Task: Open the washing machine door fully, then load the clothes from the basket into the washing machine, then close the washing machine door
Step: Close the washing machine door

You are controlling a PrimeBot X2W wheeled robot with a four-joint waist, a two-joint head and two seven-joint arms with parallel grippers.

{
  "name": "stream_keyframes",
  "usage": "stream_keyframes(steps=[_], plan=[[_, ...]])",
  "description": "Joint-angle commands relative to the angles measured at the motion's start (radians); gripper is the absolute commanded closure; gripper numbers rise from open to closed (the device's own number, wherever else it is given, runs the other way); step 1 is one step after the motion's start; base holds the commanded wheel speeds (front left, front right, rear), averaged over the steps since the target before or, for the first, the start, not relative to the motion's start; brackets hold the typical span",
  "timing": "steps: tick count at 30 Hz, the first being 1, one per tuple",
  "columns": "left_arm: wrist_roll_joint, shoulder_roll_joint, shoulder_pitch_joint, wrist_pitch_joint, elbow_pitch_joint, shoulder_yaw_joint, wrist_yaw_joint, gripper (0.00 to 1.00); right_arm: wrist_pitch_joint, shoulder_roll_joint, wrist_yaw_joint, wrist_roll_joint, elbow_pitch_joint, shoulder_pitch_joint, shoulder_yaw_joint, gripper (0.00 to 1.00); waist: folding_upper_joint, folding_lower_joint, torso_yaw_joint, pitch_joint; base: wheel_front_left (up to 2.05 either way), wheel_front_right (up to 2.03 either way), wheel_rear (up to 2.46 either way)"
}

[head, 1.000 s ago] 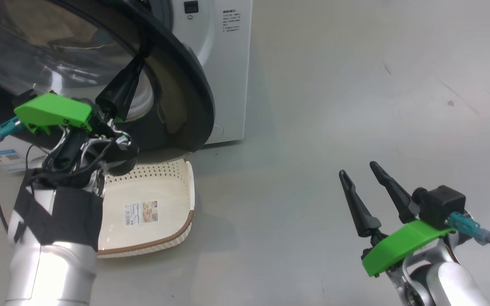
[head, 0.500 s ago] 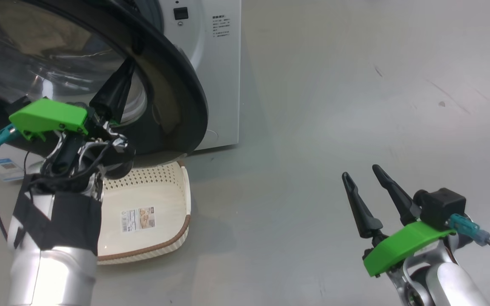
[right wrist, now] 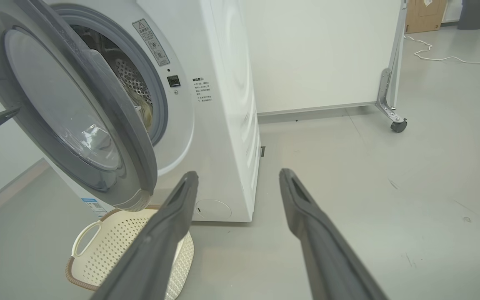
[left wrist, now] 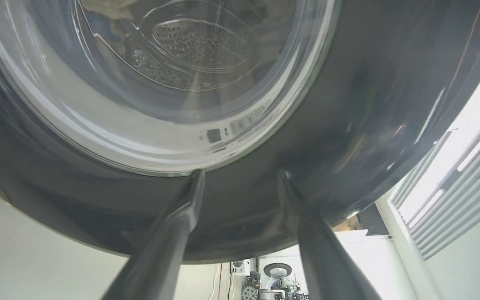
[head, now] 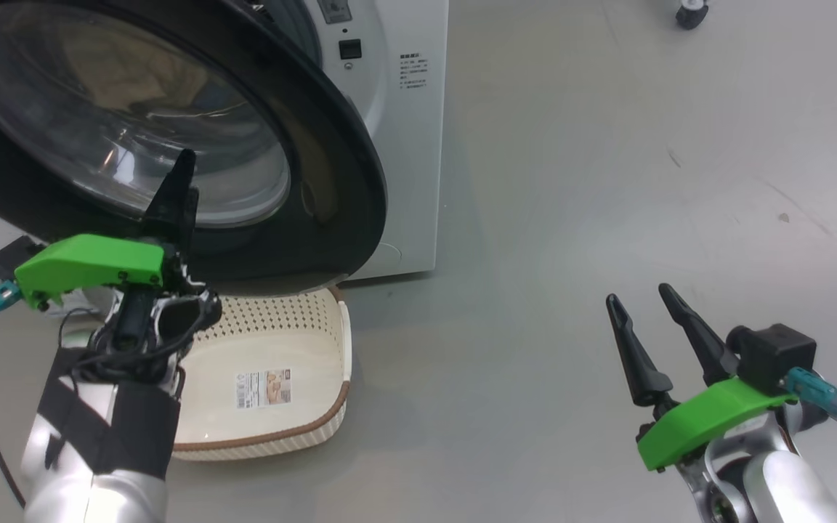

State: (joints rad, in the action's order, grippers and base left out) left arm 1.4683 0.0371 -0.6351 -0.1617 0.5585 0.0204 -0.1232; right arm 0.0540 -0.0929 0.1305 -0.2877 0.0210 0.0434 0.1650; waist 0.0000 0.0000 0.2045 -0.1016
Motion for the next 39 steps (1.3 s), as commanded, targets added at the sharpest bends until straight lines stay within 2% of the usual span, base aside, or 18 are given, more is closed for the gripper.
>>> stream_keyframes(steps=[1,4,5,7,9,15,22,26,31,39], plan=[[-0.046,0.041,-0.014,0.043,-0.045,-0.008,-0.007,0.00,0.002,-0.004,0.000,0.010,-0.035,0.009,0.005,0.00,0.0000,0.0000,-0.014,0.012,0.00,0.00,0.00],[-0.138,0.069,0.008,0.118,-0.083,0.027,-0.007,0.00,-0.002,-0.002,0.000,0.015,-0.042,0.000,-0.006,0.00,0.0000,0.0000,-0.024,0.017,0.00,0.00,0.00],[-0.138,0.069,0.008,0.118,-0.083,0.027,-0.007,0.00,-0.002,-0.002,0.000,0.015,-0.042,0.000,-0.006,0.00,0.0000,0.0000,-0.024,0.017,0.00,0.00,0.00],[-0.271,0.109,0.040,0.208,-0.103,0.071,0.003,0.00,-0.007,0.000,0.000,0.019,-0.050,-0.007,-0.013,0.00,0.0000,0.0000,-0.033,0.023,0.00,0.00,0.00],[-0.314,0.118,0.051,0.238,-0.110,0.084,0.016,0.00,-0.008,0.000,0.000,0.020,-0.053,-0.010,-0.017,0.00,0.0000,0.0000,-0.036,0.025,0.00,0.00,0.00],[-0.574,0.185,0.153,0.382,-0.193,0.153,0.160,0.00,-0.015,0.001,0.000,0.027,-0.067,-0.029,-0.043,0.00,0.0000,0.0000,-0.057,0.039,0.00,0.00,0.00],[-0.827,0.230,0.339,0.420,-0.354,0.206,0.313,0.00,-0.026,0.000,0.000,0.043,-0.094,-0.057,-0.072,0.00,0.0000,0.0000,-0.098,0.047,0.00,0.00,0.00],[-0.929,0.246,0.443,0.422,-0.438,0.229,0.377,0.00,-0.037,-0.008,0.000,0.050,-0.104,-0.074,-0.080,0.00,0.0000,0.0000,-0.121,0.056,0.00,0.00,0.00],[-1.019,0.256,0.540,0.423,-0.529,0.258,0.433,0.00,-0.049,-0.015,0.000,0.054,-0.117,-0.092,-0.084,0.00,0.0000,0.0000,-0.137,0.061,0.00,0.00,0.00],[-1.066,0.275,0.614,0.420,-0.605,0.277,0.473,0.00,-0.062,-0.020,0.000,0.057,-0.129,-0.107,-0.091,0.00,0.0000,0.0000,-0.141,0.065,0.00,0.00,0.00]])
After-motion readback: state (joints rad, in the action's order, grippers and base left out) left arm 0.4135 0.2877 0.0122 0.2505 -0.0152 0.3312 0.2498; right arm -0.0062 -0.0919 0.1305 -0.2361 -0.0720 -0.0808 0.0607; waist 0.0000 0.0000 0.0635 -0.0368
